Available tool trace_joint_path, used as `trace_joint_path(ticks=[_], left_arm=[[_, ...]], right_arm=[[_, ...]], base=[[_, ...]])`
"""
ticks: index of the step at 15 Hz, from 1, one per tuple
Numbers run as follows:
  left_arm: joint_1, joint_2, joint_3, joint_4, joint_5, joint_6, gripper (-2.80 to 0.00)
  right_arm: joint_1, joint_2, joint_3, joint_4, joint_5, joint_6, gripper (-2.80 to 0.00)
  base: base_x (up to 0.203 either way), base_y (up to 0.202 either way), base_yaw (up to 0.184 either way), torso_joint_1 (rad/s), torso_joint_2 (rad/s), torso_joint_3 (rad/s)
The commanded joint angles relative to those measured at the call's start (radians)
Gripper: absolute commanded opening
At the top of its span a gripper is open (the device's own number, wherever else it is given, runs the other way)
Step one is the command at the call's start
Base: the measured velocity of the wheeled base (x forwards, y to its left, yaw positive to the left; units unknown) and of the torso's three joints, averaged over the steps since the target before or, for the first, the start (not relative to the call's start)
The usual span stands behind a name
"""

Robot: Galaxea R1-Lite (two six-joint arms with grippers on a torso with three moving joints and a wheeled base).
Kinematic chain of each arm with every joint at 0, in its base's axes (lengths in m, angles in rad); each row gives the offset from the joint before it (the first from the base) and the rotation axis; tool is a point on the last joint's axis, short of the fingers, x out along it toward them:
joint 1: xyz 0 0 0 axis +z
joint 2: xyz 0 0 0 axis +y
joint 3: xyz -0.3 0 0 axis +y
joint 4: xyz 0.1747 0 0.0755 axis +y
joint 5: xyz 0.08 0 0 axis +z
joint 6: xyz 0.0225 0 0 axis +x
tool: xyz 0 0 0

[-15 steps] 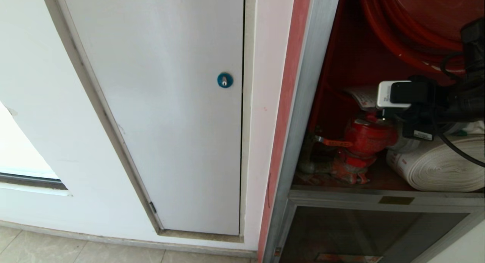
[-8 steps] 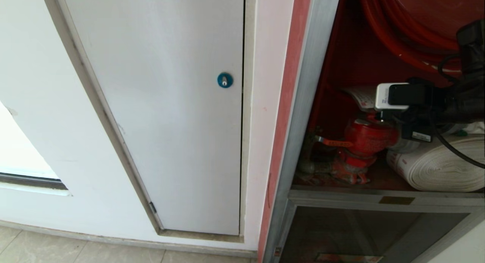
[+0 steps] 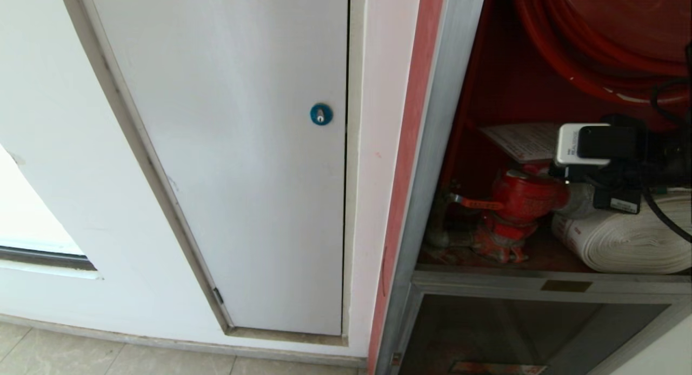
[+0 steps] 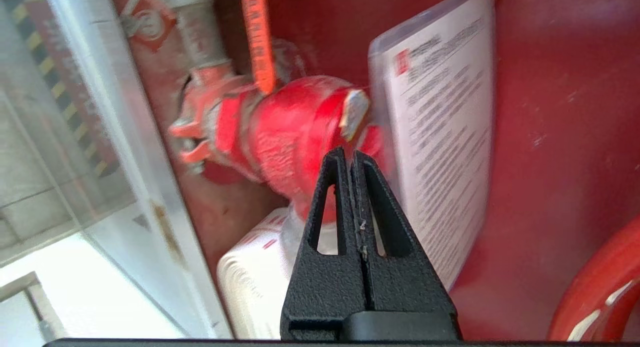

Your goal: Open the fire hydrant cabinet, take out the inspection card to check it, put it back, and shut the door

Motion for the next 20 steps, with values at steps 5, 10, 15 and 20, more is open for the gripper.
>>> trace_joint_path(ticks=[5,10,15,20], left_arm=[[0.000,0.001,0.005,0.000,0.000,0.000,-2.80],[0.000,0.001,0.005,0.000,0.000,0.000,-2.80],[0.000,0.001,0.005,0.000,0.000,0.000,-2.80],[0.000,0.001,0.005,0.000,0.000,0.000,-2.80]], right_arm=[[0.000,-0.101,0.060,0.001,0.004,0.032,-2.80],[0.000,-0.195,0.068,0.007,0.005,0.222,-2.80],[0.000,-0.299,0.094,0.007,0.007,0.461,-2.80],[0.000,-0.394,0.139,-0.001,0.007,0.733,-2.80]], base=[[0.000,0.000,0.000,0.000,0.00,0.000],[0.000,0.000,0.000,0.000,0.00,0.000],[0.000,0.000,0.000,0.000,0.00,0.000],[0.000,0.000,0.000,0.000,0.00,0.000]])
